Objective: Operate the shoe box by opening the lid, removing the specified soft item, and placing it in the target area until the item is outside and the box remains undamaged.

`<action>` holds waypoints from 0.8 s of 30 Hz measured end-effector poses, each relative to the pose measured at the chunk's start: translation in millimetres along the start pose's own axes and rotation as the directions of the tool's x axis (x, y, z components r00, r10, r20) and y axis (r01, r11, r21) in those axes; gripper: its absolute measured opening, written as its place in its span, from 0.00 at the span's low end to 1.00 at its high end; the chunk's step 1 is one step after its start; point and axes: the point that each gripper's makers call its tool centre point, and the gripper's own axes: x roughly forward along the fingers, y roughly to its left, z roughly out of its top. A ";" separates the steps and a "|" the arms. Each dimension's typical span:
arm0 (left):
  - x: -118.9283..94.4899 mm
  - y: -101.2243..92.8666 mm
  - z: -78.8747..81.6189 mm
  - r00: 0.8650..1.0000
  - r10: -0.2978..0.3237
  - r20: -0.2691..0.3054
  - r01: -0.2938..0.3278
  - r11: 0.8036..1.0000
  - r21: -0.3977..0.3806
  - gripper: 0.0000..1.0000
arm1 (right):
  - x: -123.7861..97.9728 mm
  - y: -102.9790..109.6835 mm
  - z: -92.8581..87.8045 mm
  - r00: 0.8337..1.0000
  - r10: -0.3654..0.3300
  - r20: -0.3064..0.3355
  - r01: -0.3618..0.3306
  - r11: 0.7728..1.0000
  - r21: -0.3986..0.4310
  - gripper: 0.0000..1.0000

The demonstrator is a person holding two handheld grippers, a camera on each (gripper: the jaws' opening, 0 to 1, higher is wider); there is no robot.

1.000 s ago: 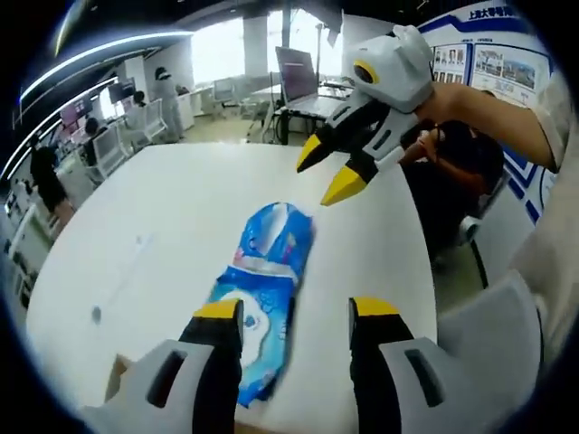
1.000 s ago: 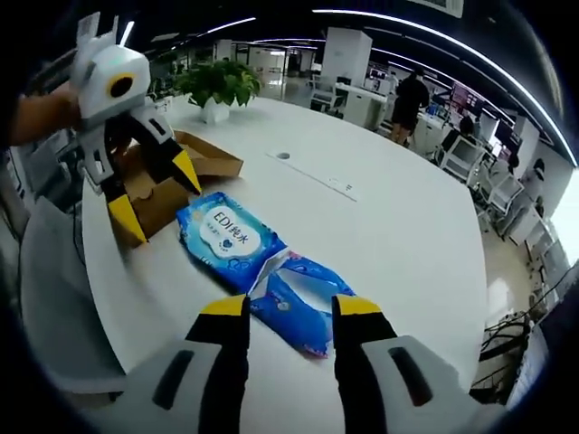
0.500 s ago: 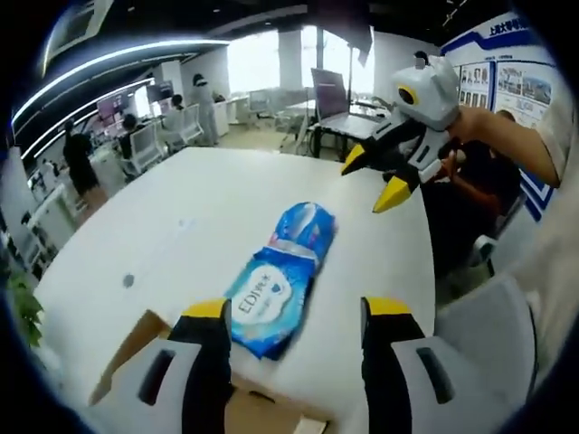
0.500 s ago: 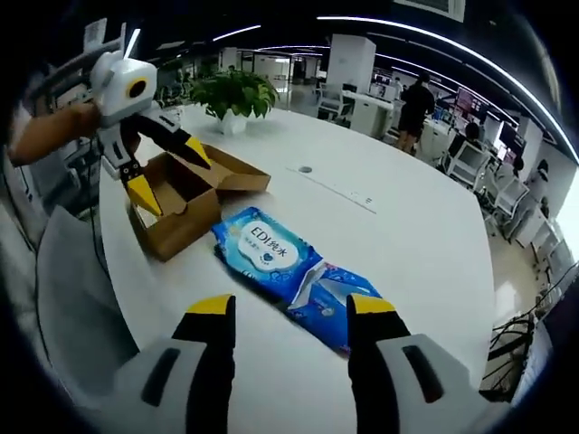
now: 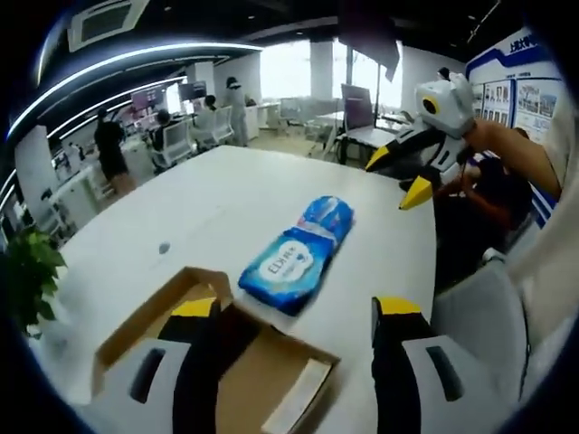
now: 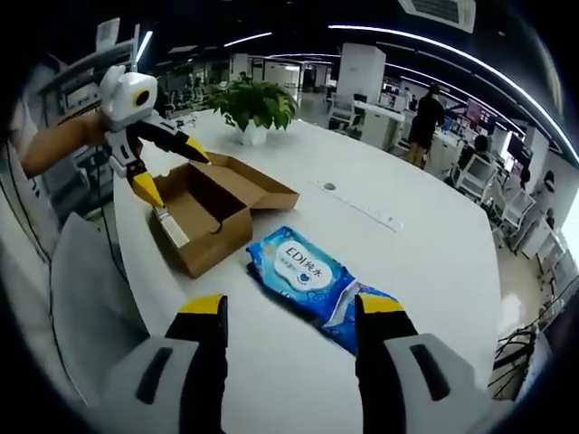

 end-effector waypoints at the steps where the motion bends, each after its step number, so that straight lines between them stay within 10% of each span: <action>1: -6.1 2.1 -4.5 1.000 0.009 -0.002 -0.009 1.000 -0.005 0.72 | 1.9 4.3 1.8 1.000 0.008 -0.004 -0.008 1.000 -0.007 0.56; 24: -96.0 69.3 -66.7 0.975 0.223 -0.016 -0.223 0.967 -0.126 0.82 | 47.1 89.8 29.7 0.978 0.199 -0.056 -0.206 0.965 -0.162 0.61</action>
